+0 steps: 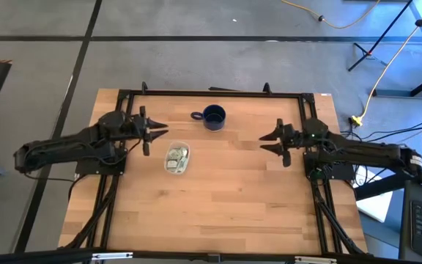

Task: Pick and place Stevia / Truvia into bins
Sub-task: Return to Home Position

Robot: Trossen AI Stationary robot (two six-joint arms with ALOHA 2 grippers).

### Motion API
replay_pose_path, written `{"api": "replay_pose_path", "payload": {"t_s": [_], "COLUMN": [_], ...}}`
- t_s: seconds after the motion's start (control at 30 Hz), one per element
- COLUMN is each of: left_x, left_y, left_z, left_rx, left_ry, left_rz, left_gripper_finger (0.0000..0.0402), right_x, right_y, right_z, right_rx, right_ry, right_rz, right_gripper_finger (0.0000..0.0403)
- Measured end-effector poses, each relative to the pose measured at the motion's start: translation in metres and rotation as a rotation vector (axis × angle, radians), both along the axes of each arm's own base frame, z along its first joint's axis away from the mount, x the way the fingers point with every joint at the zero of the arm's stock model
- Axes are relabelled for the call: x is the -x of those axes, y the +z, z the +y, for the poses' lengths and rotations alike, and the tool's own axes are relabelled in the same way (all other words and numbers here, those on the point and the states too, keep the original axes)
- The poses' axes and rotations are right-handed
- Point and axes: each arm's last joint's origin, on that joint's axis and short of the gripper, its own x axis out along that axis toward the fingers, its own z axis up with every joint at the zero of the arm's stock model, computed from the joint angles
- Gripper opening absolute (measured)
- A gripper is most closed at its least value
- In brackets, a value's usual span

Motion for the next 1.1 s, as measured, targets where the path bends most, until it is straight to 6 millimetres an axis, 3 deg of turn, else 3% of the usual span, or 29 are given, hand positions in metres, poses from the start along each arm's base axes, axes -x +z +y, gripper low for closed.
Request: {"api": "replay_pose_path", "payload": {"t_s": [0.27,0.7,1.1], "left_x": [0.018,0.036,0.039], "left_y": [-0.015,-0.047,-0.063], "left_z": [-0.002,-0.009,-0.009], "left_rx": [0.013,0.033,0.050], "left_ry": [0.031,0.025,0.077], "left_rz": [-0.071,-0.175,-0.131], "left_gripper_finger": [0.0082,0.0082,0.0082], "right_x": [0.017,0.033,0.040], "right_y": [-0.010,-0.033,-0.027], "right_z": [0.001,0.005,0.007], "right_rx": [-0.015,-0.001,0.045], "right_ry": [-0.146,-0.180,-0.192], "right_rz": [-0.074,-0.141,-0.204], "right_gripper_finger": [0.0157,0.0157,0.0157]}}
